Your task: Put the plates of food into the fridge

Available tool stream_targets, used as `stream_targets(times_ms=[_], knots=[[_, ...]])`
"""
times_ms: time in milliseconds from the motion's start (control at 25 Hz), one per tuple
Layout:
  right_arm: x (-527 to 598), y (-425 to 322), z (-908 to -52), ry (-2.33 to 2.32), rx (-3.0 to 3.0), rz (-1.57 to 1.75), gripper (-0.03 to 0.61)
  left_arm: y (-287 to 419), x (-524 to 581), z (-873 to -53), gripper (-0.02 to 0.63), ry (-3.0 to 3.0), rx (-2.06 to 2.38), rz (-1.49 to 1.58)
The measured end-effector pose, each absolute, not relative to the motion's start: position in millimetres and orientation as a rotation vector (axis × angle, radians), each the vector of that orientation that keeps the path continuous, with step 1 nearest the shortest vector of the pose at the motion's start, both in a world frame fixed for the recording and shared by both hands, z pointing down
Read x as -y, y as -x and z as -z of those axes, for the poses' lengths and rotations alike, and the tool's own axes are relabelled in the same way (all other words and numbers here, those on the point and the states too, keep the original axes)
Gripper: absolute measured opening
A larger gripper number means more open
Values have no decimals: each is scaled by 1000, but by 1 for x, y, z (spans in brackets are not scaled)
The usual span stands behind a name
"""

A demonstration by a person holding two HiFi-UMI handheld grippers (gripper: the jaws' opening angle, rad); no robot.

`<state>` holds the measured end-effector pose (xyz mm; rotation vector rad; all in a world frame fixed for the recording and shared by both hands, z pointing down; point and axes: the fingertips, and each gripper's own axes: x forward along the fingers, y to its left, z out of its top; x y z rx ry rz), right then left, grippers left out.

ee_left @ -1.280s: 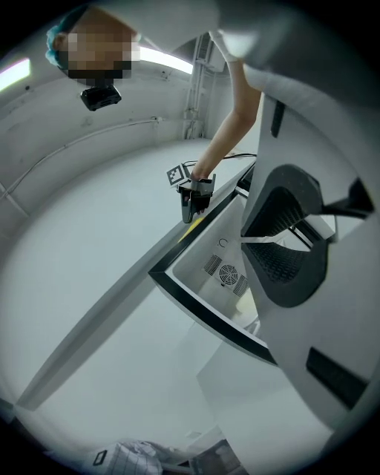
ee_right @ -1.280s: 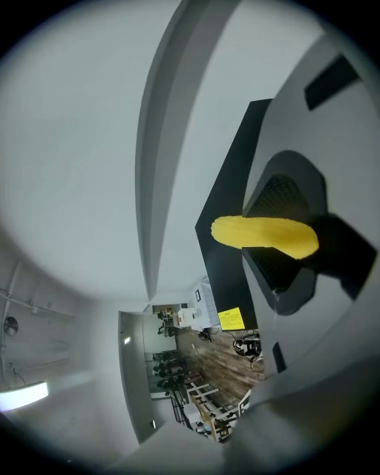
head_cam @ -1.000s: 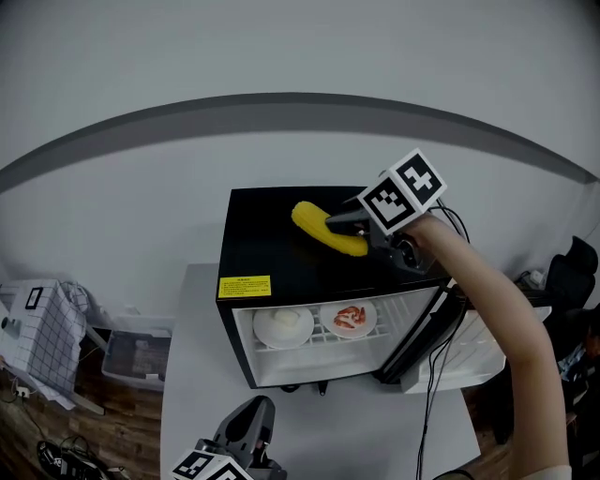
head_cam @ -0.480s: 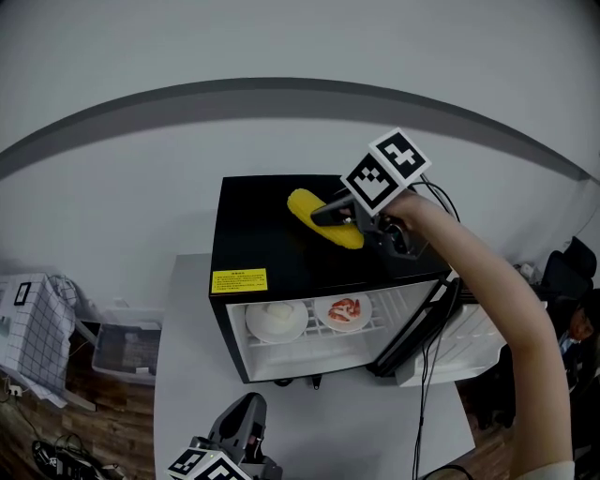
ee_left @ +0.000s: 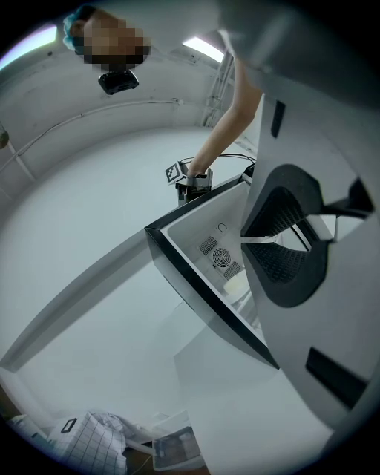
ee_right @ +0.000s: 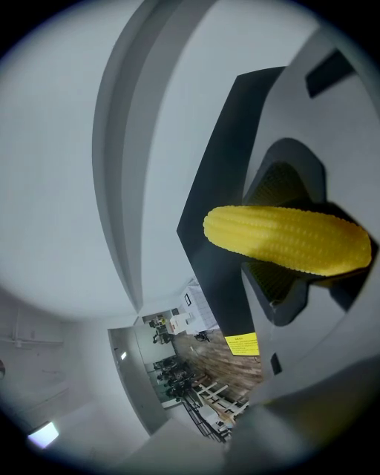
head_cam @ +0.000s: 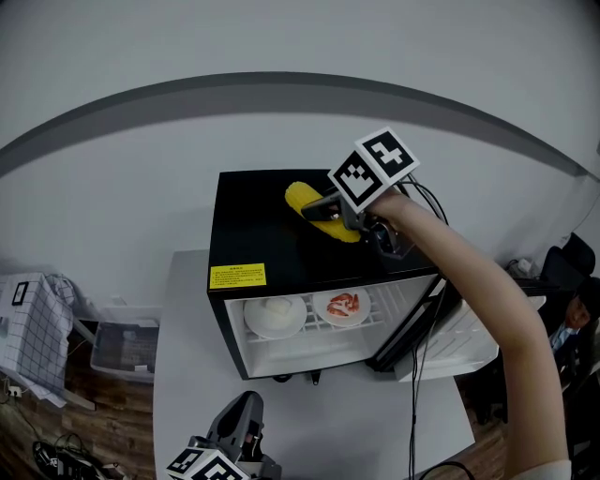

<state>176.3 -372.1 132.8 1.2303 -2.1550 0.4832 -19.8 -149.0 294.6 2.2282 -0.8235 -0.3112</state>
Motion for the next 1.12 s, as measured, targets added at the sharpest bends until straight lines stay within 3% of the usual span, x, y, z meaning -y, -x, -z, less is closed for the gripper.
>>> stream_targets(times_ms=[1120], knots=[[320,-210,-117,-1443,2359,-593,213,-4,125,-280,11,-2488,919,163]])
